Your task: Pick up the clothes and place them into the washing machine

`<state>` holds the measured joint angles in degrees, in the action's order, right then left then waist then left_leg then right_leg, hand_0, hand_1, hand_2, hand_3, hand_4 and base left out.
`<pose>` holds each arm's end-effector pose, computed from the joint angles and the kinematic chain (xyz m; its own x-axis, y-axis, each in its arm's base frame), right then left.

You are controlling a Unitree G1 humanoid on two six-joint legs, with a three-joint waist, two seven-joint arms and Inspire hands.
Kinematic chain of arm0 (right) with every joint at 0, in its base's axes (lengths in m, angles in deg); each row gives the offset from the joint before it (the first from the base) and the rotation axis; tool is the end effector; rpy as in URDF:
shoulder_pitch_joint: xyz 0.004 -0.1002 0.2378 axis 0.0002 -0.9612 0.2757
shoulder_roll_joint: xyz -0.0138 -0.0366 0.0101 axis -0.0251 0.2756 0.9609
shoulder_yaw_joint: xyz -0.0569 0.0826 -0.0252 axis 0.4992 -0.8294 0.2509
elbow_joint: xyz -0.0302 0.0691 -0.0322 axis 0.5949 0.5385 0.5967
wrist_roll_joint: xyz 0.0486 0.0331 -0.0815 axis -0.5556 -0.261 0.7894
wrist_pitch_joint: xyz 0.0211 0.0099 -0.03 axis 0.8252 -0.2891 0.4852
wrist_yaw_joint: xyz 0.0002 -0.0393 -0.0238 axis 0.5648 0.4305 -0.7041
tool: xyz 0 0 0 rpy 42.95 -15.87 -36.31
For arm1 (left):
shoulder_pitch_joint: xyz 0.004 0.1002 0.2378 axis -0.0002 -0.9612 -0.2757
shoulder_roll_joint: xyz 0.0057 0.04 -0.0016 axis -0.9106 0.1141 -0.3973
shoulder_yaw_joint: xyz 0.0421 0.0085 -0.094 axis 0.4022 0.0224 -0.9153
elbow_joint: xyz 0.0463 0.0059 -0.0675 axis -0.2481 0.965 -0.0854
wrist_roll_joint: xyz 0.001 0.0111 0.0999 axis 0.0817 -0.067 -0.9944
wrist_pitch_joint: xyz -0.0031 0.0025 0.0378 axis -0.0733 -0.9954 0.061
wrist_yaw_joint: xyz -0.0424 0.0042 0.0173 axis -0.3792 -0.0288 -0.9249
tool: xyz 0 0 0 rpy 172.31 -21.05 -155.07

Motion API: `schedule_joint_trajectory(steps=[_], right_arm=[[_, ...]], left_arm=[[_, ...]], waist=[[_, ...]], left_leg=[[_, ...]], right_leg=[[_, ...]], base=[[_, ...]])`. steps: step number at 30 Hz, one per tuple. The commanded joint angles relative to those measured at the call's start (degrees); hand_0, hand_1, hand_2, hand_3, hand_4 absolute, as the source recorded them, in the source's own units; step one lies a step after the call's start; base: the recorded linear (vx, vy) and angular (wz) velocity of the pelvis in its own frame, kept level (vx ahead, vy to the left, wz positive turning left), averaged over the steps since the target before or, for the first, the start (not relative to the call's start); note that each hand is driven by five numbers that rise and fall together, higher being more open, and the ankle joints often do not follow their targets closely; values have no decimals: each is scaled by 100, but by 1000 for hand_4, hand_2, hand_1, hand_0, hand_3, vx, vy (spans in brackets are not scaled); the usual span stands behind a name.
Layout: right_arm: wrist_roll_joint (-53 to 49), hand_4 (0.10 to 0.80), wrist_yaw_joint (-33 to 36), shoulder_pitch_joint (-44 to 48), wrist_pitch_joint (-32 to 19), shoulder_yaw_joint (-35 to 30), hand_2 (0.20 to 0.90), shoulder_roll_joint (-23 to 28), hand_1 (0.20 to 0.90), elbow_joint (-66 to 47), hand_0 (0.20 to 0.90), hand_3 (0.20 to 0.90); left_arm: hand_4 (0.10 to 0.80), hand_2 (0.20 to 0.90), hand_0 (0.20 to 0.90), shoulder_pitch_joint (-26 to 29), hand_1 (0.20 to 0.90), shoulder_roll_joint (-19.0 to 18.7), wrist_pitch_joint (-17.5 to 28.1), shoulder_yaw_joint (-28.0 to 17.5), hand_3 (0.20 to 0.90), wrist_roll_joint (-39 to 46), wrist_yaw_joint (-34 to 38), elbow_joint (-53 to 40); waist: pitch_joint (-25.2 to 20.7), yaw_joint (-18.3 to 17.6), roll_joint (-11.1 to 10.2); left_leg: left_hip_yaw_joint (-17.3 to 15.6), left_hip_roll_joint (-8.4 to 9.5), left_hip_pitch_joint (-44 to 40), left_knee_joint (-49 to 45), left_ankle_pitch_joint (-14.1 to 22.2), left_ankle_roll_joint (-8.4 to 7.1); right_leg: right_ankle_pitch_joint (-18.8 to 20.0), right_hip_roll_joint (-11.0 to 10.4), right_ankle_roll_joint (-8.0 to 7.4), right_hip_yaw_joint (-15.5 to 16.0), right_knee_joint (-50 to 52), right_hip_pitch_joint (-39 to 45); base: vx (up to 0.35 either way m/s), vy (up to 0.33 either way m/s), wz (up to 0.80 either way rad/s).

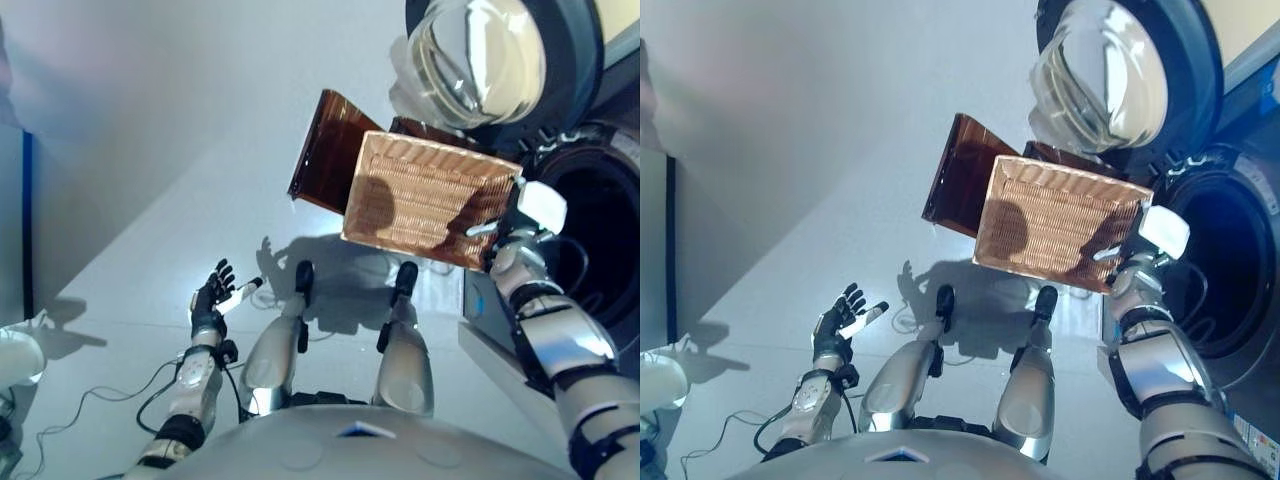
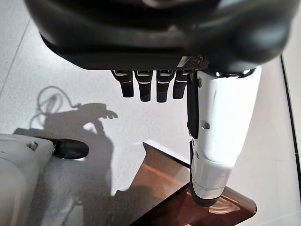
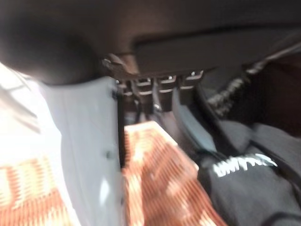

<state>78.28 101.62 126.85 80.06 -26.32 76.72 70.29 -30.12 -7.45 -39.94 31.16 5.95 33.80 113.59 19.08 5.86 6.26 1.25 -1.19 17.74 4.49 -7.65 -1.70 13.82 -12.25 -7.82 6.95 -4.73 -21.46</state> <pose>0.2634 -0.3045 0.0244 0.8220 -0.5687 -0.0312 0.0737 0.1606 -0.9843 0.1229 0.1881 -0.0776 0.8666 0.1921 -0.4606 -0.2536 0.9644 -0.0749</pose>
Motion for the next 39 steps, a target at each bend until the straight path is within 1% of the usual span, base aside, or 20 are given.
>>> schedule_joint_trajectory(steps=[1,7,9,13,19,21,22,24,25,29,33,39], right_arm=[[339,800,494,539,355,420,900,750,900,231,900,900],[764,800,422,605,604,564,900,960,900,382,900,900],[826,800,385,638,647,590,900,1080,900,472,900,900],[817,800,254,822,571,655,900,1398,900,454,900,900],[646,800,124,1006,513,665,900,1643,900,436,900,900],[552,800,83,1048,492,638,900,1660,900,482,900,900],[254,800,27,1128,376,540,900,1672,900,480,900,900],[97,800,-14,1128,307,480,900,1664,900,454,900,900],[-235,800,-81,1116,146,368,900,1623,900,374,900,900],[-768,800,-282,1046,-85,221,900,1559,900,265,900,900],[-1004,800,-486,998,-138,152,900,1508,900,433,900,900],[-1013,800,-567,981,-50,128,900,1480,900,775,900,900]], left_arm=[[800,900,900,127,900,-261,389,142,900,179,115,-220],[800,900,900,166,900,-240,353,181,900,193,123,-144],[800,900,900,165,900,-265,359,166,900,178,113,-160],[800,900,900,157,900,-369,373,103,900,195,82,-341],[800,900,900,147,900,-391,388,78,900,294,69,-490],[800,900,900,148,900,-392,384,74,900,299,67,-501],[800,900,900,136,900,-391,387,76,900,332,50,-514],[800,900,900,131,900,-387,384,72,900,339,49,-528],[800,900,900,117,900,-396,381,47,900,328,47,-541],[800,900,900,98,900,-419,359,-28,900,289,50,-576],[800,900,900,43,900,-437,300,-128,900,237,-9,-518],[800,900,900,5,900,-448,220,-230,900,161,-62,-478]], waist=[[-145,95,35],[-202,57,40],[-178,67,87],[-30,69,217],[112,46,342],[108,57,355],[126,56,363],[130,57,360],[152,35,347],[176,-8,312],[158,-12,280],[95,-11,262]], left_leg=[[201,-37,202,51,12,-354],[217,-21,290,51,25,-376],[225,-4,334,51,14,-384],[213,36,417,51,-26,-385],[134,34,559,51,-92,-409],[123,28,587,51,-100,-411],[110,14,625,51,-113,-417],[100,9,641,51,-116,-421],[107,-5,665,51,-128,-430],[91,-34,675,51,-124,-437],[85,-47,665,51,-118,-441],[82,-51,654,51,-94,-438]], right_leg=[[-386,-17,-59,12,276,55],[-402,-7,-50,-11,274,-38],[-396,-25,-51,-8,277,-84],[-349,-55,-41,-81,325,-243],[-297,-57,-28,-168,378,-454],[-295,-54,-27,-165,378,-484],[-286,-42,-24,-185,373,-525],[-283,-35,-21,-195,369,-544],[-283,-17,-15,-205,374,-583],[-292,5,-8,-211,382,-610],[-307,25,-8,-193,377,-598],[-313,24,-13,-196,360,-593]], base=[[0,0,0],[-6,2,0],[-54,5,-4],[-73,19,3],[-44,6,-7],[-21,-16,-9],[-18,-23,-3],[0,0,0],[0,0,0],[1,-17,-2],[2,-4,-2],[0,0,0]])
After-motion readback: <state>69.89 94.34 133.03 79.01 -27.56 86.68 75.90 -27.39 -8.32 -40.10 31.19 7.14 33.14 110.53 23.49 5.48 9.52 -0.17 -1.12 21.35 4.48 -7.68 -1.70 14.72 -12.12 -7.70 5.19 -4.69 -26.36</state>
